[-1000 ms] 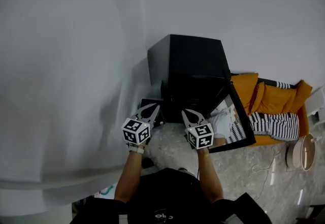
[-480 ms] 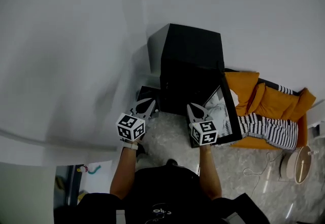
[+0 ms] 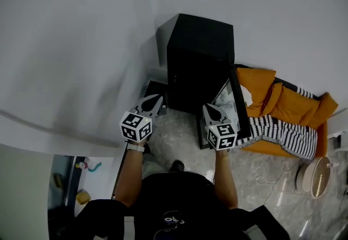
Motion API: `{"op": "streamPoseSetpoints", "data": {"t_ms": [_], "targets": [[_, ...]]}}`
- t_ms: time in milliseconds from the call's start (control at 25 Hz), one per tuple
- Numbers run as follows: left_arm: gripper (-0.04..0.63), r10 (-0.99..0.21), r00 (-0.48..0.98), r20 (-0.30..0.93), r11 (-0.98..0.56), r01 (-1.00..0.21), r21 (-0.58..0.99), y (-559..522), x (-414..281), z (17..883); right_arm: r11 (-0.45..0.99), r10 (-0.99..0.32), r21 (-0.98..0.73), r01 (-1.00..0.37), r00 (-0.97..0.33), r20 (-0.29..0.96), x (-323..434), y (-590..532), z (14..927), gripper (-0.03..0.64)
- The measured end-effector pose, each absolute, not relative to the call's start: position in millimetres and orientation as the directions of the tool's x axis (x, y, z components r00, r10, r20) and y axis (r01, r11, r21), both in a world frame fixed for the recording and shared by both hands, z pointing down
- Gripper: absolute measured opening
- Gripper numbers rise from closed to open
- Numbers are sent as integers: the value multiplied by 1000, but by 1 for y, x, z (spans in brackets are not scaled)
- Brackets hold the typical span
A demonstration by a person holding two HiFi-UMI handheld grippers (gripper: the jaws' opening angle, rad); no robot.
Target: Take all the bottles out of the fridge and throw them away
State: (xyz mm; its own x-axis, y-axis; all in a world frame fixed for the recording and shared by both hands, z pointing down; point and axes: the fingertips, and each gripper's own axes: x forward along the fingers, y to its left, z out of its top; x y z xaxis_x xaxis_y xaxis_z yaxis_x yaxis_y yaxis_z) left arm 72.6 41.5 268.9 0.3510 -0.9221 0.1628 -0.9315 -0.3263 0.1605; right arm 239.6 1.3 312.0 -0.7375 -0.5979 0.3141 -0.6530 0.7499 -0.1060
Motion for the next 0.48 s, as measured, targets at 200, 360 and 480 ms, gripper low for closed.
{"op": "streamPoseSetpoints", "data": {"t_ms": [200, 360, 480], "targets": [[3, -922, 351, 167, -330, -934, 141, 47, 87, 267, 751, -592, -121, -649, -744, 310, 254, 9, 314, 7], [3, -921, 350, 172, -330, -935, 132, 52, 93, 269, 747, -591, -148, -648, -749, 299, 260, 12, 314, 7], [3, -922, 349, 169, -330, -935, 131, 53, 97, 270, 748, -592, -153, -646, -753, 287, 260, 12, 313, 8]]}}
